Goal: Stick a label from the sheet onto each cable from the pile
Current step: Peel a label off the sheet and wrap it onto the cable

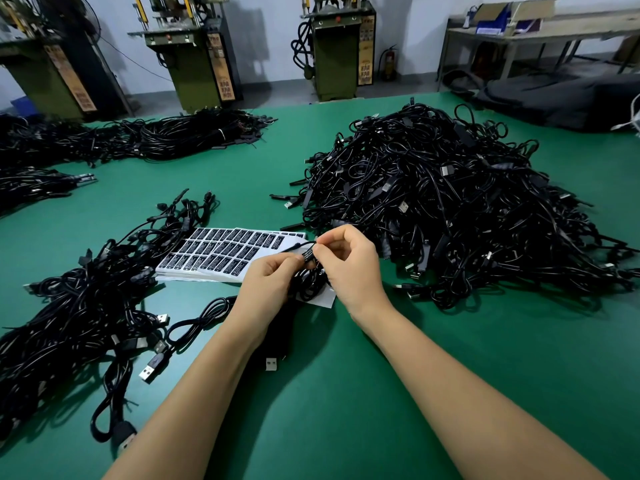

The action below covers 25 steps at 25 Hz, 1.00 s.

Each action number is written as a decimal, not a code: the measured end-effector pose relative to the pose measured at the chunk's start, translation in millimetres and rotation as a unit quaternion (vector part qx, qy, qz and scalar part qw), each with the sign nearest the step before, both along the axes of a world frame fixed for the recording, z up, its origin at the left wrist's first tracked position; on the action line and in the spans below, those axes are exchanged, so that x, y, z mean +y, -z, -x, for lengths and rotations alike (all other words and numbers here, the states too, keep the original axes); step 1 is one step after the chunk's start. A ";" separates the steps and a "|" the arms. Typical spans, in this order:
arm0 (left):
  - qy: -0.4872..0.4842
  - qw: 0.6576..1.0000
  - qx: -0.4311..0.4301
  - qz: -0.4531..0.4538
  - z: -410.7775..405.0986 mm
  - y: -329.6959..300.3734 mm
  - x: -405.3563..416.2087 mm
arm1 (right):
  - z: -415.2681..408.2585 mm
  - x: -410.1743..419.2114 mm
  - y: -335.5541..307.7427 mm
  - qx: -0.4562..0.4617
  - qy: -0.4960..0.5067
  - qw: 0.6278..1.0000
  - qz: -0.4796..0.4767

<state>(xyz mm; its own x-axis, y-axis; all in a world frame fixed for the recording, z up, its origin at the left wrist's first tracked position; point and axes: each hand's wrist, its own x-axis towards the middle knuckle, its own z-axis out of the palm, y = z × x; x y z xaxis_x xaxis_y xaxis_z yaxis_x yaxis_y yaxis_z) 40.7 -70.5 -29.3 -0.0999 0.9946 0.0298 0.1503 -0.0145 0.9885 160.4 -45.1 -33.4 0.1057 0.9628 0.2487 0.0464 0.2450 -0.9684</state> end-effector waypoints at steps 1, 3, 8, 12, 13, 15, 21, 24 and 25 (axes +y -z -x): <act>-0.004 1.000 0.000 -0.008 -1.7 -0.1 -0.6 | 0.0 -1.1 0.7 -0.024 0.008 1.000 -0.015; -0.014 1.000 0.007 -0.018 -4.4 -0.4 -1.2 | 1.2 -3.9 3.0 -0.095 0.031 0.993 -0.069; -0.014 0.997 0.036 -0.063 -6.0 0.7 -0.8 | 6.7 -4.2 9.5 -0.258 0.100 0.936 -0.217; -0.007 0.996 0.046 -0.077 -5.8 -0.7 -2.8 | 7.4 -3.8 12.9 -0.287 0.112 0.921 -0.239; -0.008 0.997 0.041 -0.071 -6.1 -0.9 -3.0 | 7.5 -3.9 13.2 -0.272 0.109 0.930 -0.224; -0.022 0.999 0.017 -0.044 -6.6 -1.1 -2.8 | 3.8 -0.9 13.5 -0.210 0.121 0.954 -0.174; -0.016 0.999 0.003 -0.046 -7.0 -3.2 -5.7 | -6.4 0.7 8.0 -0.114 0.039 0.991 -0.049; 0.015 0.998 -0.015 -0.051 -7.2 -4.3 -6.7 | -2.3 -1.8 5.2 -0.072 -0.033 0.997 -0.007; 0.018 0.998 -0.028 -0.044 -6.8 -4.1 -6.4 | -3.6 -0.5 4.1 -0.044 -0.042 0.998 0.001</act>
<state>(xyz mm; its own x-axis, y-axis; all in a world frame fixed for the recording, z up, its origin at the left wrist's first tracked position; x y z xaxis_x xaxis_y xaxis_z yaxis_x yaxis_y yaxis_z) 47.5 -76.9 -25.2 -0.0676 0.9913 0.1130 0.0923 -0.1065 0.9900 164.0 -45.6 -37.5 0.0028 0.9676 0.2523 0.1104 0.2505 -0.9618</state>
